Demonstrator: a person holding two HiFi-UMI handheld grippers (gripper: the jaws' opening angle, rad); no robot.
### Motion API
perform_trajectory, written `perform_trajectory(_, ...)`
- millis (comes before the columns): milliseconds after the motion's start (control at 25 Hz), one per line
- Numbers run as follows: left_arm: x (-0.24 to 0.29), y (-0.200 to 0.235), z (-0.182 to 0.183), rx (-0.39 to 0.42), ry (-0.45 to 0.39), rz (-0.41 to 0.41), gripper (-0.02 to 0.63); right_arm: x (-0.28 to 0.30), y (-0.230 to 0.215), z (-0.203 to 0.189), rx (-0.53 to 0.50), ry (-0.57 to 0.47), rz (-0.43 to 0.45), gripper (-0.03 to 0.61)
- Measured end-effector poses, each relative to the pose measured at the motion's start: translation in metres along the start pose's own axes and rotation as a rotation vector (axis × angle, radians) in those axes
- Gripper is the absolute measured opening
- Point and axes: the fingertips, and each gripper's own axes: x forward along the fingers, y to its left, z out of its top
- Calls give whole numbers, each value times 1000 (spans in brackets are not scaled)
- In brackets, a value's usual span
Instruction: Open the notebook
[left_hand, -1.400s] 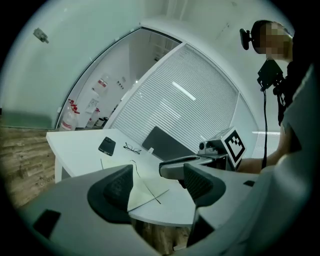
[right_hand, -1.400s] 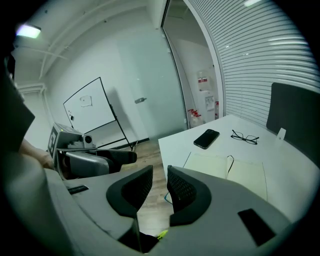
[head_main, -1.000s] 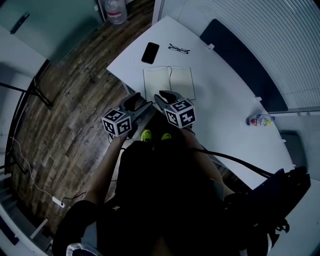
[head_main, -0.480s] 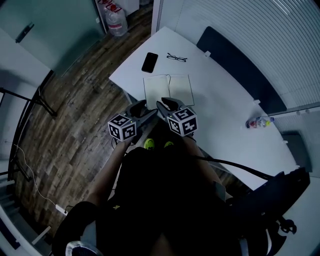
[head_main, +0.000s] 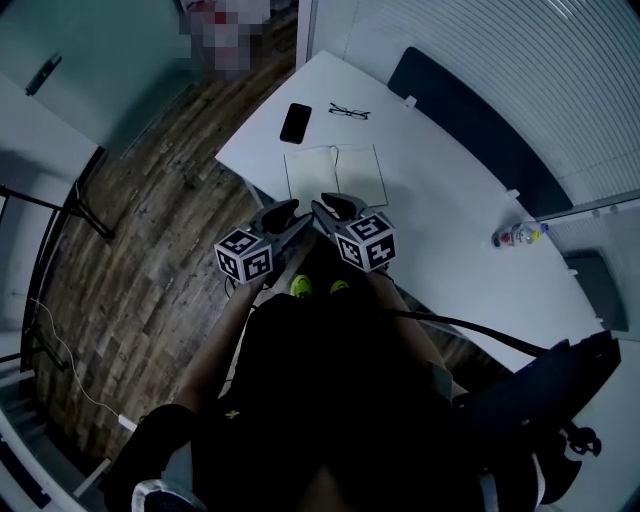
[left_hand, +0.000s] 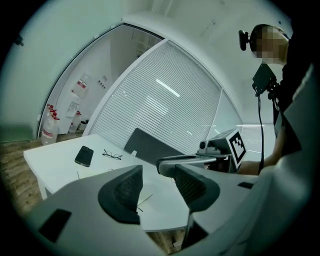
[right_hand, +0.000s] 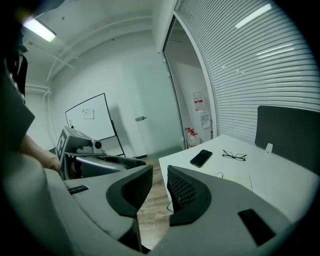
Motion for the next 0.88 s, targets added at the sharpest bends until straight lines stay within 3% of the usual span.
perform_trajectory(120, -1, -4, -4, 8, 6, -16, 190, -2, 4, -3, -4, -9, 6, 77)
perform_trajectory(880, -3, -71, -30, 18, -23, 24, 175, -62, 17, -28, -7, -26, 58, 77)
